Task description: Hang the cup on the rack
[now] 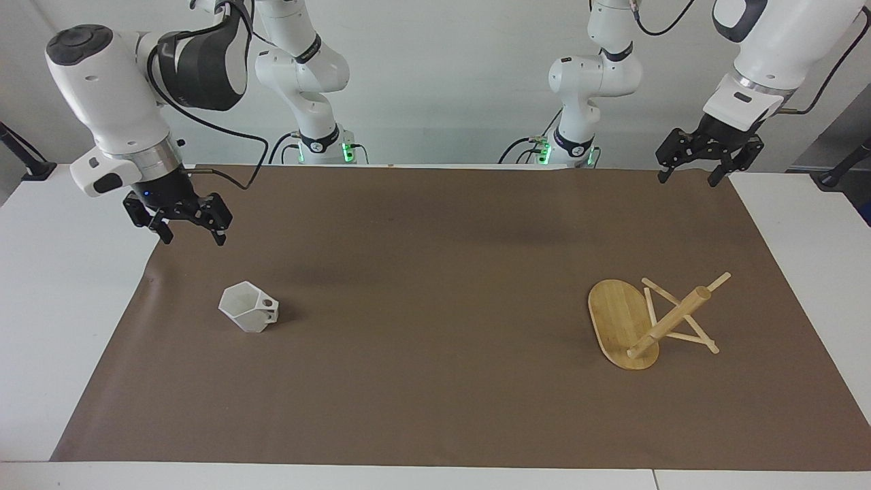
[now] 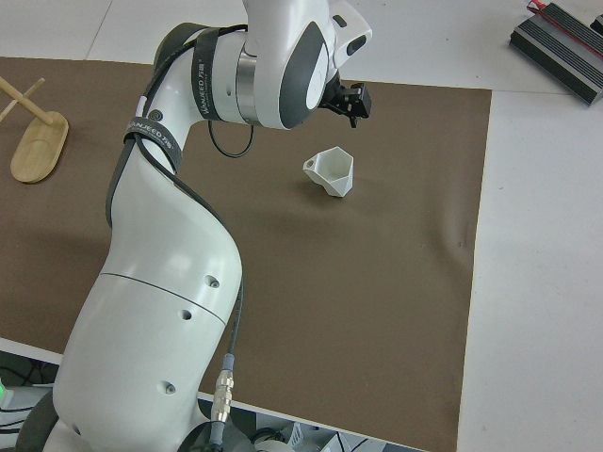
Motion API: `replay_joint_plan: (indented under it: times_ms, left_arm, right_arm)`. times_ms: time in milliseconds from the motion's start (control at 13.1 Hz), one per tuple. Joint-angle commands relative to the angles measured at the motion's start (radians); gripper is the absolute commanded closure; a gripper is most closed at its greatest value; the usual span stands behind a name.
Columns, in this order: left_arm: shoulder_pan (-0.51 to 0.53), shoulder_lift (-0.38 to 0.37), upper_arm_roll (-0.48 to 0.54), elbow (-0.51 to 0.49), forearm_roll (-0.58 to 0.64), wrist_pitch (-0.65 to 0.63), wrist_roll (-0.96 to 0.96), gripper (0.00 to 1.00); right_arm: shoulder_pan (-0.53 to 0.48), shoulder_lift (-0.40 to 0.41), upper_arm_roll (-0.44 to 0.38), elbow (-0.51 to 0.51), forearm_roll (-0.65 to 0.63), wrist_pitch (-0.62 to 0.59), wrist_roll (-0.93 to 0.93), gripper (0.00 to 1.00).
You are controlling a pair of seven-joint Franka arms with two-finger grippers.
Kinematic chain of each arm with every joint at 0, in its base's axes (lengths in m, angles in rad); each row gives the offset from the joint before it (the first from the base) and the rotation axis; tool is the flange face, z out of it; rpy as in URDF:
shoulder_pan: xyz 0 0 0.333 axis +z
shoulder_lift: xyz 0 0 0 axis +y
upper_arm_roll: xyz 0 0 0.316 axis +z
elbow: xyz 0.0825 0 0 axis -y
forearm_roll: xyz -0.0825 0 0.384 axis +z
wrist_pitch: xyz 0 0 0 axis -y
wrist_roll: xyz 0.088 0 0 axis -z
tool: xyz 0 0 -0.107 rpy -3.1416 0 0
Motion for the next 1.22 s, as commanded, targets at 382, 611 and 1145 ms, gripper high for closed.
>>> replay_joint_plan:
  times_ms: [382,611,1145]
  left_arm:
    - [0.000,-0.025,0.004,-0.029,-0.010,0.008,-0.002,0.00]
    - [0.000,-0.025,0.004,-0.029,-0.010,0.008,-0.004,0.00]
    - [0.000,-0.025,0.004,-0.029,-0.010,0.008,-0.004,0.00]
  right_arm:
    - [-0.007,0.030,-0.005,-0.138,0.009,0.154,0.005,0.00]
    - [-0.007,0.034,-0.005,-0.192,0.003,0.213,0.002,0.00]
    - [-0.013,0.066,-0.027,-0.277,0.004,0.352,0.005,0.00]
